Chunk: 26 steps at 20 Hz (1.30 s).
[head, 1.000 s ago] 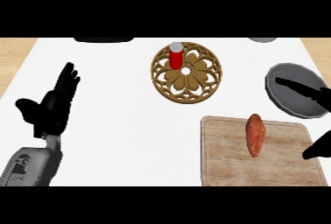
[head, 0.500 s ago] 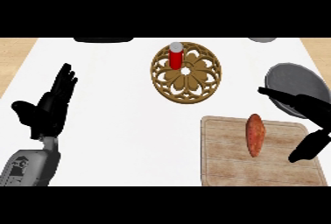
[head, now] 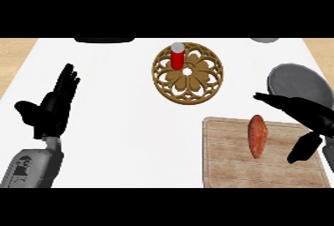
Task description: Pick the sweet potato from the cutting board and place it in the pan
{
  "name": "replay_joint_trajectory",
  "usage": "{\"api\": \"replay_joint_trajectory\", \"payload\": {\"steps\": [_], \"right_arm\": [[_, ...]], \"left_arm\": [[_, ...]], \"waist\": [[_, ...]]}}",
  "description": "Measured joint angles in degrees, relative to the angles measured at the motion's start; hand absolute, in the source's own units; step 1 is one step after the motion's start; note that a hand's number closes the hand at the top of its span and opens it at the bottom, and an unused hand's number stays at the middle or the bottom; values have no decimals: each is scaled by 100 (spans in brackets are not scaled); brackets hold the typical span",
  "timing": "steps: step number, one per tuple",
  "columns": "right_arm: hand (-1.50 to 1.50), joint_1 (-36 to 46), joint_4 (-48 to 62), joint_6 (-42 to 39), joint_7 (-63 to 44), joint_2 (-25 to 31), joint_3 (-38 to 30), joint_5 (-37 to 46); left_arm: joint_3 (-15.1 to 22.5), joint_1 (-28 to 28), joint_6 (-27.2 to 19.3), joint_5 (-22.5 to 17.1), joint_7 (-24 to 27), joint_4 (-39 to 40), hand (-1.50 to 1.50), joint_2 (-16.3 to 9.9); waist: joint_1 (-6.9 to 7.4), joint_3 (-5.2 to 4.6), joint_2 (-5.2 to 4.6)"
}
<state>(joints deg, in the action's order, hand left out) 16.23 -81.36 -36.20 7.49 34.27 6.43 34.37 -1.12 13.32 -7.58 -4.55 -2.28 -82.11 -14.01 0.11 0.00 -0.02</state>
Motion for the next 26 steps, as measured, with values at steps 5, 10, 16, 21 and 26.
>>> {"api": "replay_joint_trajectory", "payload": {"steps": [5,10,16,21,26], "right_arm": [[-150,57,253,13,79,-86,81,492],[-150,169,417,-56,48,-404,91,813],[-150,202,712,76,160,-585,173,1315],[-150,226,972,97,299,-705,203,1614],[150,293,1331,174,478,-927,275,1859]], "left_arm": [[-123,-66,89,8,-190,-233,0,-31],[-136,-59,113,145,-188,-221,0,104],[-298,-28,299,145,-173,-138,0,81],[-313,-48,301,229,-170,-172,0,178],[-373,77,303,310,-157,-44,0,220]], "waist": [[6,1,1],[2,1,1],[4,0,0],[3,2,-1],[3,-1,-1]]}}
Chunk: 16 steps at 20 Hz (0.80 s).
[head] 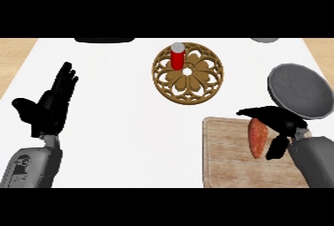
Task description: Pick the sweet potato from the cutting board and place it in the pan
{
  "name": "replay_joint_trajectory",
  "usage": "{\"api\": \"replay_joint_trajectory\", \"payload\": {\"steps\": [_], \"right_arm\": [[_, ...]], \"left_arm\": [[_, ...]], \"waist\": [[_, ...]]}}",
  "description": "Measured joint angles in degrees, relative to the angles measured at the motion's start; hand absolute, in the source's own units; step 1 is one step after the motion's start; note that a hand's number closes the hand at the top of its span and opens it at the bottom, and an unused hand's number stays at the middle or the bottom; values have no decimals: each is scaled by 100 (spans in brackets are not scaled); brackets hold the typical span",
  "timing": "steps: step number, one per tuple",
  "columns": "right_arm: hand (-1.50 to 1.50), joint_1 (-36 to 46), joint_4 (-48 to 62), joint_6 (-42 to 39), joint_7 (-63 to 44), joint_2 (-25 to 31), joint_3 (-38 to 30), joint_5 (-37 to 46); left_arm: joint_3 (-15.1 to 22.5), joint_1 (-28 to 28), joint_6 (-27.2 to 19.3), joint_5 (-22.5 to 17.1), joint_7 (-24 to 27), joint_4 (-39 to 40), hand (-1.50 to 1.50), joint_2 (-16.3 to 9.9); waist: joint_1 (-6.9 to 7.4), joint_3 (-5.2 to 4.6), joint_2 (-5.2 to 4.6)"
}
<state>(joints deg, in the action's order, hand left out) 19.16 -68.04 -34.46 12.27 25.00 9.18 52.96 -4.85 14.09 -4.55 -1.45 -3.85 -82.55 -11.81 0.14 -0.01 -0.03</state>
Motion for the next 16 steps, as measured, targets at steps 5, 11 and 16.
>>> {"api": "replay_joint_trajectory", "payload": {"steps": [5,11,16], "right_arm": [[150,4,153,315,630,32,158,219],[150,-35,64,405,348,-380,142,467],[150,-306,-585,446,-1688,-1589,244,729]], "left_arm": [[-29,71,23,26,25,59,0,31],[-97,-100,142,-6,-37,-142,0,11],[-107,-126,94,28,-109,-192,0,9]], "waist": [[0,-8,9],[-5,-17,19],[-78,-48,64]]}}
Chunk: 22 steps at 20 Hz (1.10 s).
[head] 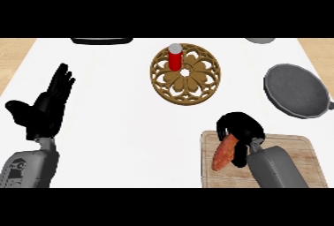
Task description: Pick the sweet potato from the cutting board and place it in the pan
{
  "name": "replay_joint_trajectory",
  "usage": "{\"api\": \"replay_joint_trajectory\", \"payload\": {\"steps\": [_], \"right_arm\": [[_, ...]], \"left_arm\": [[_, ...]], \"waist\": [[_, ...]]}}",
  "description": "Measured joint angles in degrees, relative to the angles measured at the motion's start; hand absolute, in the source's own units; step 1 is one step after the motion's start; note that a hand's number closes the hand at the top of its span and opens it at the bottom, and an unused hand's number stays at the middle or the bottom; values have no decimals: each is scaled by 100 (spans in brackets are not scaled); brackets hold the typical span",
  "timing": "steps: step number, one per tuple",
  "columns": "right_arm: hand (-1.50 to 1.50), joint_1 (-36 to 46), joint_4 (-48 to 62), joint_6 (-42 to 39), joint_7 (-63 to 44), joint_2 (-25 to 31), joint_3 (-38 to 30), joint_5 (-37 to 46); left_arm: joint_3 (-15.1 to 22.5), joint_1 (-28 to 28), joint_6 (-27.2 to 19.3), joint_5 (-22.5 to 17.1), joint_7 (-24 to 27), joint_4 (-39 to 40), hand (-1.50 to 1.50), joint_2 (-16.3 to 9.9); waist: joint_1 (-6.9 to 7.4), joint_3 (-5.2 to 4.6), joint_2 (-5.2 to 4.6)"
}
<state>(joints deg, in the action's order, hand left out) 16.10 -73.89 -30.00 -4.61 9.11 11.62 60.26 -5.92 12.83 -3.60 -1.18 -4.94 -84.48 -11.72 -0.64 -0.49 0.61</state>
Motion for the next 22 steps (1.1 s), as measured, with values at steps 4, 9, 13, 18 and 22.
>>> {"api": "replay_joint_trajectory", "payload": {"steps": [4,9,13,18,22], "right_arm": [[150,-253,-569,519,-1435,-530,484,-72],[150,-292,-1401,1525,-2204,-770,815,518],[150,-500,-2292,2069,-2591,-852,1051,869],[150,-394,-2962,2343,-2864,-833,762,1044],[150,-209,-3291,2450,-2718,-725,15,558]], "left_arm": [[54,-12,-67,67,36,22,0,82],[-8,-15,-12,12,48,71,0,46],[22,-34,-27,38,-44,-14,0,54],[-50,31,-13,30,17,58,0,26],[-6,28,-14,50,18,27,0,77]], "waist": [[21,17,-12],[7,38,-20],[-8,44,-19],[21,47,-42],[36,49,-52]]}}
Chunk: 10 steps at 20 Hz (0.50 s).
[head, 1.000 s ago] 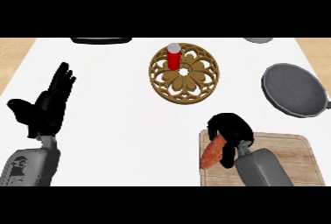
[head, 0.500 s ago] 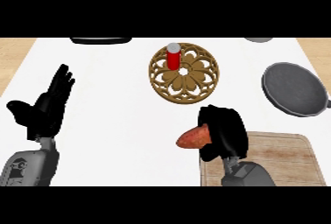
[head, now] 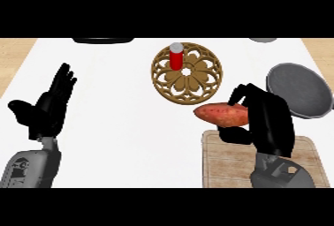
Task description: Pick the sweet potato from the cutting board and place it in the pan
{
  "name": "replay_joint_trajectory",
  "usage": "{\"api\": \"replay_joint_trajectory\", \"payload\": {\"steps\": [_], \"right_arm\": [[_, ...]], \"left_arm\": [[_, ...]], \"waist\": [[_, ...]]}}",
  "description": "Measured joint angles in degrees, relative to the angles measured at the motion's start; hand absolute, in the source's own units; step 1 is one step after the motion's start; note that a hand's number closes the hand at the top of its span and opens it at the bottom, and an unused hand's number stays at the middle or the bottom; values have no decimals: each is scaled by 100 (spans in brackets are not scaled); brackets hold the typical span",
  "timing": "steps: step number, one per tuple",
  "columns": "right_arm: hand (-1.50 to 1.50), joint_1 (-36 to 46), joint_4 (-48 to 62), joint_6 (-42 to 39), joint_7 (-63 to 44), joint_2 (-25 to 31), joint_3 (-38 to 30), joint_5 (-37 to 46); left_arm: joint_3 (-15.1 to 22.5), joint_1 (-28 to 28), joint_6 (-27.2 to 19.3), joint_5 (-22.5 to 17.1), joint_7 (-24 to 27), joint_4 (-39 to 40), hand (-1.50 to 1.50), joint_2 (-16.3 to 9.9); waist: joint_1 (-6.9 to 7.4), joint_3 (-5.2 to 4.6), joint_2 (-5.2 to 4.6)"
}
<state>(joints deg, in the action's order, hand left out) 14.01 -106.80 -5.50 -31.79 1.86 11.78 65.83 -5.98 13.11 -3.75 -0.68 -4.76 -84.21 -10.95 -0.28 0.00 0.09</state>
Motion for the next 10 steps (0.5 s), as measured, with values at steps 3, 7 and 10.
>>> {"api": "replay_joint_trajectory", "payload": {"steps": [3,7,10], "right_arm": [[150,143,-88,95,164,83,-689,-585],[150,425,496,401,668,386,-1714,-1326],[150,656,1233,607,1175,830,-2305,-1607]], "left_arm": [[-29,-39,40,-10,83,33,0,-18],[1,-72,44,-4,-63,-153,0,-24],[47,43,-2,49,-80,-67,0,40]], "waist": [[5,2,-8],[45,4,-15],[52,4,-26]]}}
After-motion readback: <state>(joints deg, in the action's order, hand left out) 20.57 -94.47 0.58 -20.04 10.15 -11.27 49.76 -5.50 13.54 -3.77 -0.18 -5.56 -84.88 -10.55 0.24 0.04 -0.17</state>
